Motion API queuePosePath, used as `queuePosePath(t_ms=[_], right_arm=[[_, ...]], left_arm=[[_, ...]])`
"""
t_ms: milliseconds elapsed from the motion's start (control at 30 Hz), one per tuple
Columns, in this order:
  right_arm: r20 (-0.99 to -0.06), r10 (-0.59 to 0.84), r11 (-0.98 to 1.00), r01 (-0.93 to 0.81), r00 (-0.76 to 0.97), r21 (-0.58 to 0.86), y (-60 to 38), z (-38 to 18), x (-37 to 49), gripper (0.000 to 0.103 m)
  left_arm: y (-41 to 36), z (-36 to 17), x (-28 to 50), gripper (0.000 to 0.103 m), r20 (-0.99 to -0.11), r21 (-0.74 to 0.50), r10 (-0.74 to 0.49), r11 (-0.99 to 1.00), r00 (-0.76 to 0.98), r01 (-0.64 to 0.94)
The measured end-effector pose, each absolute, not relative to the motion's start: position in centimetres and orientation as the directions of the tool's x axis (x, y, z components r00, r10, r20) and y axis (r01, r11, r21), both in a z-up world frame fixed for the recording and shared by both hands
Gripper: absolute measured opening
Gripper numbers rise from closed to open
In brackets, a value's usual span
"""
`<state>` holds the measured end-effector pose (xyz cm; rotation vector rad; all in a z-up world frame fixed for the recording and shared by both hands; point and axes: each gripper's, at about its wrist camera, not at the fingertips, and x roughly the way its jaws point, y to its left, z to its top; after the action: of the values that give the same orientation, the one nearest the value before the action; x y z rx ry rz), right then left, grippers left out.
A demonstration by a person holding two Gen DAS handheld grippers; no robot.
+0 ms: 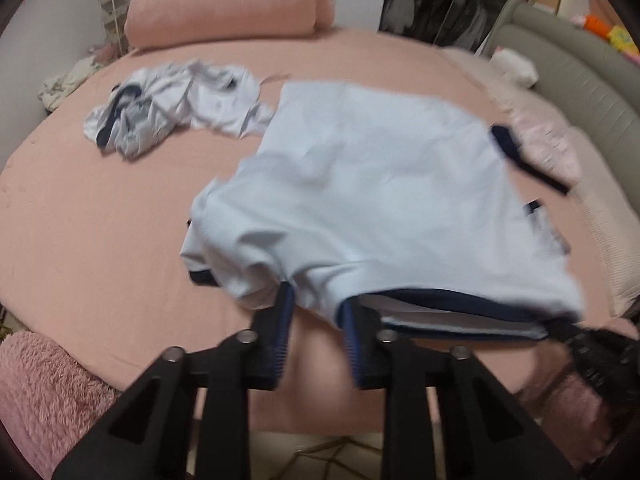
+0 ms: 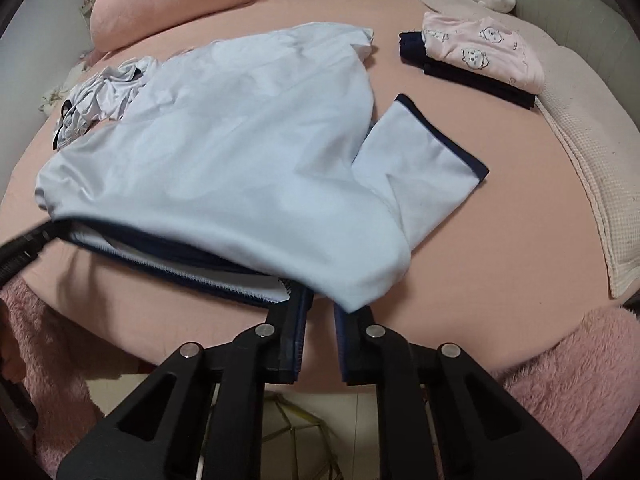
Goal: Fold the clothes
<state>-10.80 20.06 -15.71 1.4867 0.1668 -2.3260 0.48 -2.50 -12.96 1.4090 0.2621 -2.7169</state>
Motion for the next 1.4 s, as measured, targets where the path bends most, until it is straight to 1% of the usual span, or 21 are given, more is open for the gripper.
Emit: queuePosePath(t_ms=[100, 200, 233, 267, 333, 367, 400, 500, 567, 600, 633, 700, 767, 833, 933, 967, 1000, 1067, 1200, 1267, 1400], right_arm=[[-0.897, -0.295, -0.909, 0.387, -0.328, 0.157, 20.4, -15.4, -10.5, 0.011], [-0.896, -0.343, -0.891, 0.399, -0.284, 0.215, 20.7, -15.1, -10.3, 0.011], [-0.894, -0.359, -0.885, 0.403, -0.268, 0.234, 20.9, -15.0, -10.2, 0.011], [-0.892, -0.374, -0.878, 0.406, -0.253, 0.253, 21.0, -14.9, -10.1, 0.013], [-0.887, -0.405, -0.864, 0.412, -0.222, 0.291, 21.2, -14.7, -9.9, 0.014], [-0.884, -0.409, -0.86, 0.419, -0.226, 0.291, 21.0, -14.6, -9.8, 0.014], [-0.881, -0.412, -0.857, 0.428, -0.232, 0.288, 20.8, -14.4, -9.8, 0.015], [-0.871, -0.463, -0.84, 0.395, -0.163, 0.372, 20.4, -15.2, -10.5, 0.021], [-0.859, -0.498, -0.825, 0.368, -0.116, 0.429, 20.1, -15.9, -11.0, 0.021], [-0.875, -0.461, -0.843, 0.38, -0.146, 0.38, 19.9, -15.8, -11.0, 0.021], [-0.891, -0.414, -0.862, 0.395, -0.186, 0.318, 19.7, -15.7, -11.0, 0.021], [-0.91, -0.336, -0.88, 0.427, -0.245, 0.21, 19.3, -15.5, -10.8, 0.021], [-0.919, -0.317, -0.884, 0.424, -0.236, 0.197, 19.3, -16.4, -11.1, 0.021], [-0.92, -0.323, -0.897, 0.381, -0.223, 0.222, 19.9, -17.7, -11.8, 0.012], [-0.912, -0.34, -0.898, 0.367, -0.229, 0.242, 20.9, -17.3, -11.6, 0.008], [-0.911, -0.34, -0.897, 0.371, -0.234, 0.24, 21.2, -17.1, -11.3, 0.007], [-0.91, -0.343, -0.896, 0.373, -0.232, 0.243, 21.4, -17.2, -10.8, 0.007], [-0.904, -0.361, -0.894, 0.362, -0.227, 0.266, 22.2, -16.9, -10.2, 0.006], [-0.84, -0.515, -0.845, 0.264, -0.168, 0.465, 24.0, -15.4, -10.2, 0.006], [-0.817, -0.537, -0.833, 0.279, -0.208, 0.477, 23.8, -13.7, -10.0, 0.006], [-0.825, -0.501, -0.851, 0.32, -0.263, 0.415, 23.8, -11.9, -9.2, 0.006]], left_arm=[[-1.5, -12.7, 1.0, 0.011, -0.841, -0.129, 0.06, -0.988, -0.538, 0.091], [-2.0, -13.7, 1.6, 0.012, -0.868, -0.134, 0.063, -0.985, -0.493, 0.112], [-2.3, -14.4, 1.7, 0.012, -0.883, -0.127, 0.048, -0.982, -0.467, 0.139], [-2.4, -15.4, 1.7, 0.016, -0.906, -0.082, 0.003, -0.982, -0.424, 0.17], [-3.0, -17.6, 1.5, 0.017, -0.934, -0.003, -0.075, -0.976, -0.349, 0.218], [-3.5, -18.5, 1.6, 0.017, -0.943, 0.002, -0.081, -0.971, -0.323, 0.238], [-4.1, -18.6, 1.8, 0.017, -0.945, -0.031, -0.055, -0.967, -0.323, 0.254], [-5.5, -16.7, 2.4, 0.018, -0.917, -0.158, 0.04, -0.95, -0.397, 0.268], [-5.5, -15.4, 2.6, 0.021, -0.89, -0.192, 0.069, -0.953, -0.45, 0.234], [-5.2, -15.2, 2.6, 0.025, -0.882, -0.21, 0.094, -0.955, -0.463, 0.207], [-5.0, -15.1, 2.5, 0.027, -0.874, -0.233, 0.126, -0.956, -0.47, 0.177], [-4.3, -15.5, 2.2, 0.027, -0.859, -0.248, 0.161, -0.961, -0.487, 0.119], [-3.3, -16.4, 1.3, 0.027, -0.862, -0.224, 0.162, -0.972, -0.48, 0.075], [-2.7, -17.8, 0.0, 0.027, -0.887, -0.196, 0.145, -0.978, -0.439, 0.074], [-2.3, -18.8, -0.7, 0.028, -0.908, -0.15, 0.107, -0.986, -0.405, 0.074], [-2.2, -18.6, -0.6, 0.027, -0.906, -0.141, 0.097, -0.987, -0.412, 0.077], [-2.2, -18.3, -0.4, 0.018, -0.901, -0.132, 0.086, -0.988, -0.426, 0.081], [-2.3, -17.3, 0.3, 0.008, -0.882, -0.102, 0.044, -0.99, -0.47, 0.098], [-2.6, -15.0, 1.0, 0.008, -0.831, -0.148, 0.067, -0.984, -0.553, 0.104], [-2.5, -14.4, 1.1, 0.008, -0.822, -0.17, 0.087, -0.981, -0.563, 0.098], [-2.9, -14.4, 2.3, 0.008, -0.824, -0.181, 0.087, -0.977, -0.56, 0.114]])
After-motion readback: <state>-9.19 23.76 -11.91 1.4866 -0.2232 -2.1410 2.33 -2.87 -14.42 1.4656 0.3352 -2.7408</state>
